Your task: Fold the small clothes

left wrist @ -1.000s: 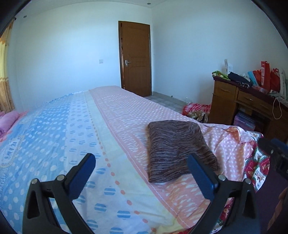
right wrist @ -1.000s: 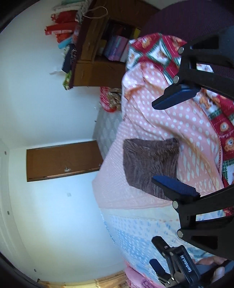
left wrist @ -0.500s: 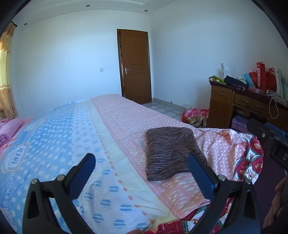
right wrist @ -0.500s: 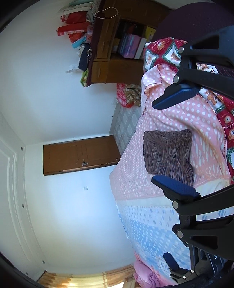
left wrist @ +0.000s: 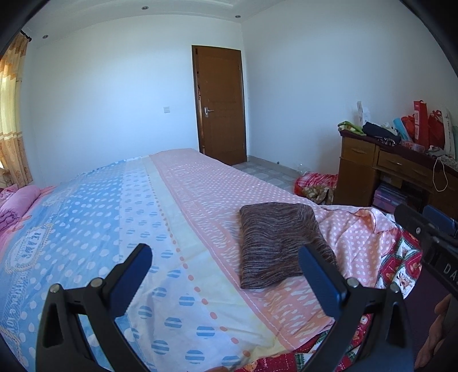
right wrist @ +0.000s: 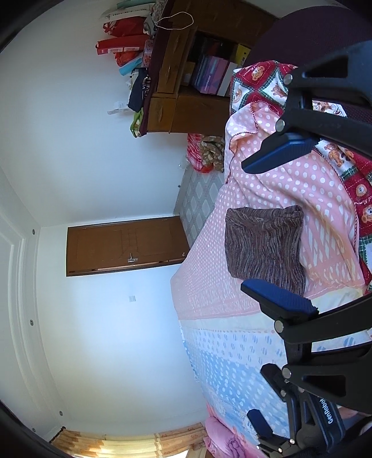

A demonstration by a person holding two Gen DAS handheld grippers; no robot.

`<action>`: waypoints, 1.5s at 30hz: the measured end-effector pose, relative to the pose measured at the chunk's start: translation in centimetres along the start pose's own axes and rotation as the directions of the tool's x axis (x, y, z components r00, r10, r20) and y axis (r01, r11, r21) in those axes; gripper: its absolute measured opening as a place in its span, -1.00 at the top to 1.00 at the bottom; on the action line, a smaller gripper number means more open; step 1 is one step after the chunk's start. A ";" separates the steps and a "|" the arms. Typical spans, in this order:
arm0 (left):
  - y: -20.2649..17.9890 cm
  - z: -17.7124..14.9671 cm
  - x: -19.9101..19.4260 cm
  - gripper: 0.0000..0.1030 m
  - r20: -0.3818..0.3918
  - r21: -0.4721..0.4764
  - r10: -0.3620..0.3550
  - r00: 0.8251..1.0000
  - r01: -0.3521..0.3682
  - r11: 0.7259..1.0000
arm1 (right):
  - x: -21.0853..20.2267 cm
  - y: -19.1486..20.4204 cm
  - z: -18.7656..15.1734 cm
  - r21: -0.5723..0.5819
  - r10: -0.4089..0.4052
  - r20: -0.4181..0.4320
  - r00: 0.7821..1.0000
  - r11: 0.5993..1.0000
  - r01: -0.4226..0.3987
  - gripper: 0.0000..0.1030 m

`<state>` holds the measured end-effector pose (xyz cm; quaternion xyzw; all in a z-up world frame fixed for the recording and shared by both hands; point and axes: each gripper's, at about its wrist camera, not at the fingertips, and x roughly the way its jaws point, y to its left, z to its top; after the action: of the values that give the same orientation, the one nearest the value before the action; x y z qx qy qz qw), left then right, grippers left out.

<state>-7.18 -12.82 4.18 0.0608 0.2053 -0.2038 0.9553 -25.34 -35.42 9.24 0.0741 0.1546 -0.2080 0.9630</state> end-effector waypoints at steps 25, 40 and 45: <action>-0.6 0.3 -0.6 -1.00 0.020 0.027 -0.020 1.000 0.019 0.999 | 0.1 -0.4 0.4 0.009 0.000 -0.003 1.000 1.000 0.000 -0.49; -0.6 0.3 -0.6 -1.00 0.019 0.025 -0.019 1.000 0.018 1.000 | 0.2 -0.4 0.2 0.018 -0.001 -0.010 1.000 1.000 0.001 -0.49; -0.6 0.3 -0.5 -1.00 0.021 0.029 0.006 1.000 -0.006 1.000 | 0.2 -0.4 0.2 0.019 -0.003 -0.007 1.000 1.000 0.004 -0.49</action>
<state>-7.74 -13.21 4.61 0.0732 0.1924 -0.2045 0.9570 -25.28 -35.92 9.34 0.0835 0.1562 -0.2109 0.9613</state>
